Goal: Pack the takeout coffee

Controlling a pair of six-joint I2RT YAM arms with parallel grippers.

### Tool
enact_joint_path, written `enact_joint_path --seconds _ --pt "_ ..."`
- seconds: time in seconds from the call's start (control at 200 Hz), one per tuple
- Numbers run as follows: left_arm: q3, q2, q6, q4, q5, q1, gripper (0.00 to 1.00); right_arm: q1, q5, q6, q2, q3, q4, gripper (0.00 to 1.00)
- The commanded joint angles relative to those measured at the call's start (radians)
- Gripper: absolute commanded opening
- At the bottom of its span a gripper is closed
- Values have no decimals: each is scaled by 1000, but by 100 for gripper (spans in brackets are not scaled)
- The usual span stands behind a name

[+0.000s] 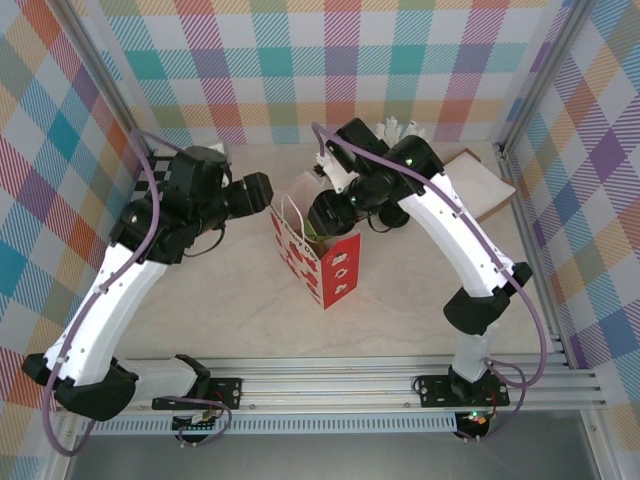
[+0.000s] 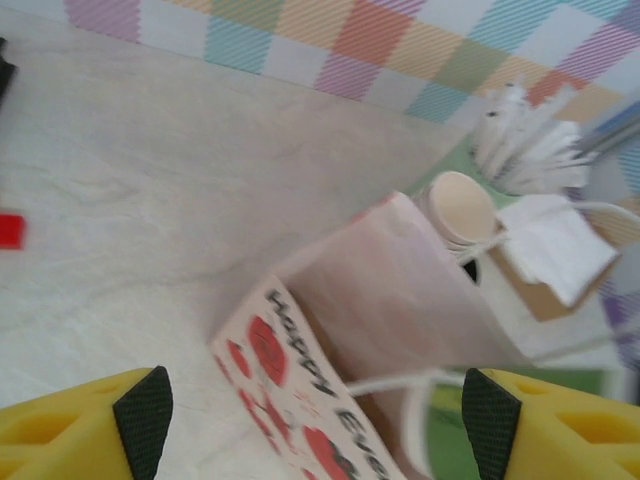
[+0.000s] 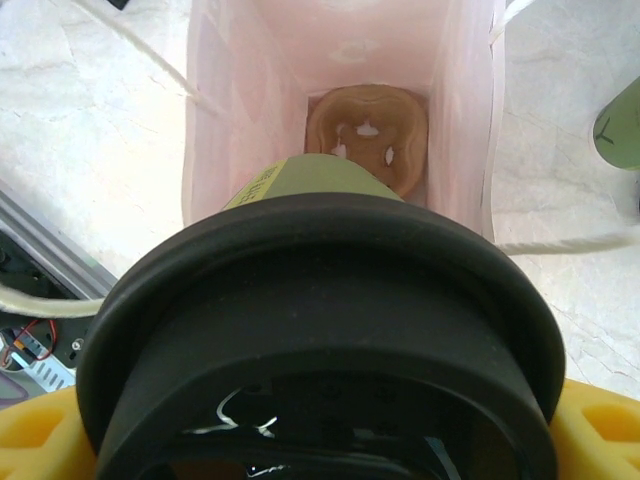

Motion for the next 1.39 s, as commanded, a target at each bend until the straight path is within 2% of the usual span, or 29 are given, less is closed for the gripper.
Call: enact_joint_path --seconds 0.0,0.08,0.21,0.3,0.515,0.62,0.66,0.71,0.875,0.945,1.06,1.28,1.39 --pt "-47 -6 -163 82 13 -68 79 8 21 9 15 39 -18 58" --pt "-49 5 -215 92 40 -116 79 9 34 3 18 38 -25 58" --pt "-21 35 -268 1 -43 -189 81 8 39 -6 21 38 -29 58" --pt "3 52 -287 -65 -84 -199 81 9 41 -13 29 39 -34 58" --pt "-19 64 -288 -48 -121 -200 82 9 41 -12 49 65 -51 58" --pt "2 111 -261 5 -84 -198 83 15 34 -9 54 63 -59 58" --pt "9 130 -254 21 -67 -198 79 20 30 -8 57 65 -61 58" --pt "22 150 -248 18 -62 -197 69 29 30 -4 61 67 -60 58" --pt "-25 121 -262 0 -96 -197 17 47 35 40 80 69 -52 58" --pt "-54 104 -273 4 -80 -196 0 51 47 63 95 68 -53 58" --pt "-92 89 -288 12 -68 -196 0 52 78 97 125 69 -64 58" --pt "-119 46 -284 -25 -120 -192 0 53 171 119 150 70 -102 58" --pt "-163 12 -250 49 -49 -192 0 53 188 136 161 72 -117 58"
